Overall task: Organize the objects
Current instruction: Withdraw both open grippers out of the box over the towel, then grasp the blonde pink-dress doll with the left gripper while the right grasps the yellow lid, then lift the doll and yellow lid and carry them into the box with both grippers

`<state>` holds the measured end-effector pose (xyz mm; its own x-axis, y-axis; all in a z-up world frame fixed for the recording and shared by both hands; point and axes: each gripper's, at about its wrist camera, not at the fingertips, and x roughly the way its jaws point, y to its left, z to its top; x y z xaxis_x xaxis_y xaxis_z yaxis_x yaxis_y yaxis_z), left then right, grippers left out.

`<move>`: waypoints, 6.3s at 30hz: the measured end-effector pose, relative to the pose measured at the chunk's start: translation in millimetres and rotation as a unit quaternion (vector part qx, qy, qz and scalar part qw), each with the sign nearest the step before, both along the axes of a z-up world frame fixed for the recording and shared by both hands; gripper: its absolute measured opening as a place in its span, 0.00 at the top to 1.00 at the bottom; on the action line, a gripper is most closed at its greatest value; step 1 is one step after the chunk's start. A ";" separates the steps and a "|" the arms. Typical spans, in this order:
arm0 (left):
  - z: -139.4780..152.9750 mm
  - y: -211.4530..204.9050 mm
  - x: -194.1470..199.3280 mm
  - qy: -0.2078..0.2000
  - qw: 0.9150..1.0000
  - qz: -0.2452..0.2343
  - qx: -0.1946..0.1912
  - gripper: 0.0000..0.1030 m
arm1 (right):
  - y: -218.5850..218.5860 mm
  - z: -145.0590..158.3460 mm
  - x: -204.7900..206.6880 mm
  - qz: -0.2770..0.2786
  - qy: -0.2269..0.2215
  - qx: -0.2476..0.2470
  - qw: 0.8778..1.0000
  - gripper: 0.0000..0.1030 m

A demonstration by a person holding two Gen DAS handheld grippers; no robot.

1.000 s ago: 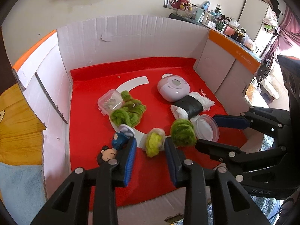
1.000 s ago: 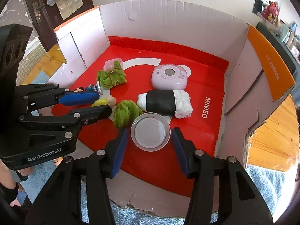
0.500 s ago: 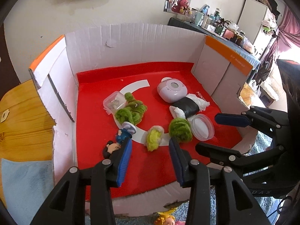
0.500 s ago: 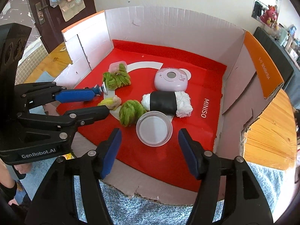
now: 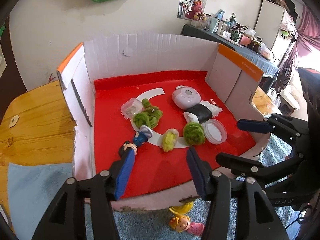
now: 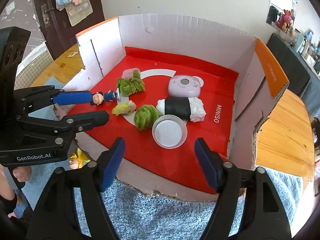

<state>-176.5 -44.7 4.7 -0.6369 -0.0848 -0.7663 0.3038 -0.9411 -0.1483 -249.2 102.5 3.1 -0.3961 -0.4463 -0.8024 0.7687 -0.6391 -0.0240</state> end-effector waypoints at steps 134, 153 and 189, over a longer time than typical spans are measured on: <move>-30.6 5.3 103.3 -0.005 1.000 -0.018 -0.017 0.48 | -11.3 -31.9 84.6 0.034 -0.031 -0.059 0.997 0.72; -1.1 37.4 104.2 0.045 0.999 -0.015 0.001 0.48 | 15.7 -16.6 95.7 0.035 -0.047 -0.098 0.993 0.72; 30.1 22.4 41.0 0.058 0.998 -0.022 -0.021 0.48 | 18.9 27.8 54.4 0.035 -0.012 -0.122 0.992 0.72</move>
<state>-135.5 -22.3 34.9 -0.7252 -0.0860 -0.6831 0.2459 -0.9591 -0.1404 -194.8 121.3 30.9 -0.3389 -0.6539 -0.6765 0.8098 -0.5688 0.1442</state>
